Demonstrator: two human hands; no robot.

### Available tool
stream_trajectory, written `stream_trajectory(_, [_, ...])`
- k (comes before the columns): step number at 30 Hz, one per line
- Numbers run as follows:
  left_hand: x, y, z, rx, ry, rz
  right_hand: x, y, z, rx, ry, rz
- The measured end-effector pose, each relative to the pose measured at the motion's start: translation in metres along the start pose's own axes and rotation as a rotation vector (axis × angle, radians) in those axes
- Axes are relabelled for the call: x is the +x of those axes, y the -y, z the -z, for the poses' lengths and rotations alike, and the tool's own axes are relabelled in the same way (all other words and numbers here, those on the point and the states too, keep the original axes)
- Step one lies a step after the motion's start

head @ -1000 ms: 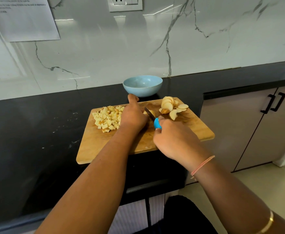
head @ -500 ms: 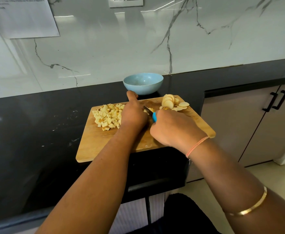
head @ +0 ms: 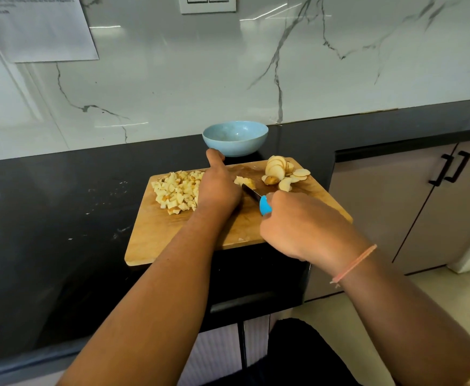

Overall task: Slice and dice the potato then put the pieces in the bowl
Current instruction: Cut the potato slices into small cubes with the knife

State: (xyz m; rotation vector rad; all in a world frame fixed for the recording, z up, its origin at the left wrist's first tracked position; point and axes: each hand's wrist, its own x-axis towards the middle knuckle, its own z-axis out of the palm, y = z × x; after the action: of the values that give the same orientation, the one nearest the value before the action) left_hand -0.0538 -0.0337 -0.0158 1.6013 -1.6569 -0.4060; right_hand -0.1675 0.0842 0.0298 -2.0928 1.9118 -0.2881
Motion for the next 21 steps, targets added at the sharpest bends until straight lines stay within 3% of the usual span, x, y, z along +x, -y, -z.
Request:
stream_trajectory(8, [0.002, 0.001, 0.006, 0.064, -0.021, 0.011, 0.006, -0.022, -0.005, 0.054, -0.201, -0.075])
stream_trajectory(21, [0.006, 0.006, 0.016, -0.026, -0.164, -0.022, 0.018, 0.007, -0.025, 0.059, -0.128, 0.007])
